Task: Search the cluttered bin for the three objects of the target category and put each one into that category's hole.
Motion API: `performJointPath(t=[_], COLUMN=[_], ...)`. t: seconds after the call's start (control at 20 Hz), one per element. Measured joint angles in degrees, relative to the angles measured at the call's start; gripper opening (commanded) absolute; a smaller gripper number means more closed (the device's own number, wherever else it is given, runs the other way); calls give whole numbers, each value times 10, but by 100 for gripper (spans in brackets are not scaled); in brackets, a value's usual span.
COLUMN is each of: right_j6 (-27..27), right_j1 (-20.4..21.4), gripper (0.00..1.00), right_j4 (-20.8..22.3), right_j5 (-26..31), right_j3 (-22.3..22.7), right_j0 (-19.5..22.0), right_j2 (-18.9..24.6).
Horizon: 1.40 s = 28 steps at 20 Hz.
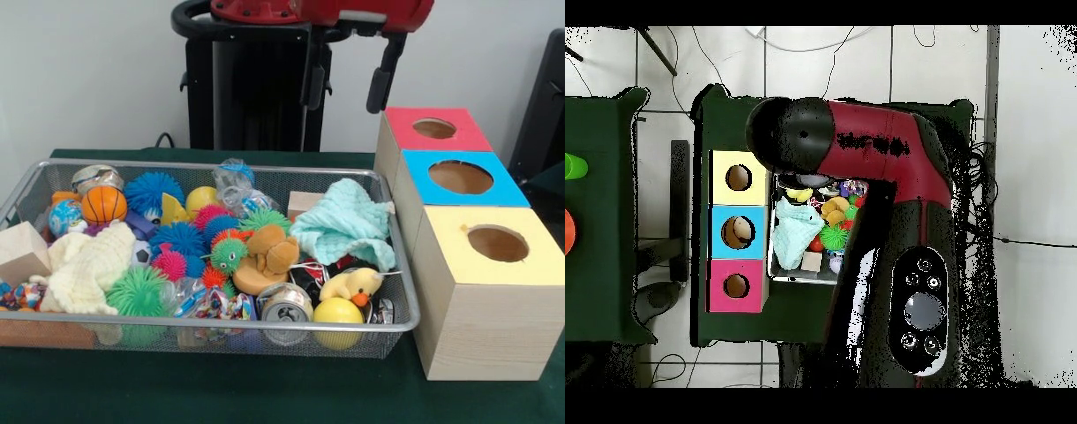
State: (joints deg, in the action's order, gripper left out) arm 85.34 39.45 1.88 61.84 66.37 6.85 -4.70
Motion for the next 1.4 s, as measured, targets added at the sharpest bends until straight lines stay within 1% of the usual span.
performJointPath(t=[0.15, 0.2, 0.35, 0.4, 0.45, 0.6, 0.95, 1.05, 1.3, 1.4], right_j6=[0, 0, 0, 0, 0, 0, 0, 0, 0, 0], right_j1=[-4, -4, -4, -4, -4, -4, -4, -4, -4, -4], gripper=[100, 100, 100, 100, 100, 100, 100, 100, 100, 100], right_j4=[6, 7, 16, 20, 22, 25, 25, 25, 26, 27], right_j5=[47, 55, 117, 148, 163, 185, 187, 180, 145, 120], right_j3=[-18, -21, -35, -42, -45, -49, -49, -45, -30, -19], right_j0=[-1, -1, -1, -1, -1, -1, -1, 0, 6, 12], right_j2=[-2, -2, -3, -3, -3, -3, -3, -3, -3, -3])
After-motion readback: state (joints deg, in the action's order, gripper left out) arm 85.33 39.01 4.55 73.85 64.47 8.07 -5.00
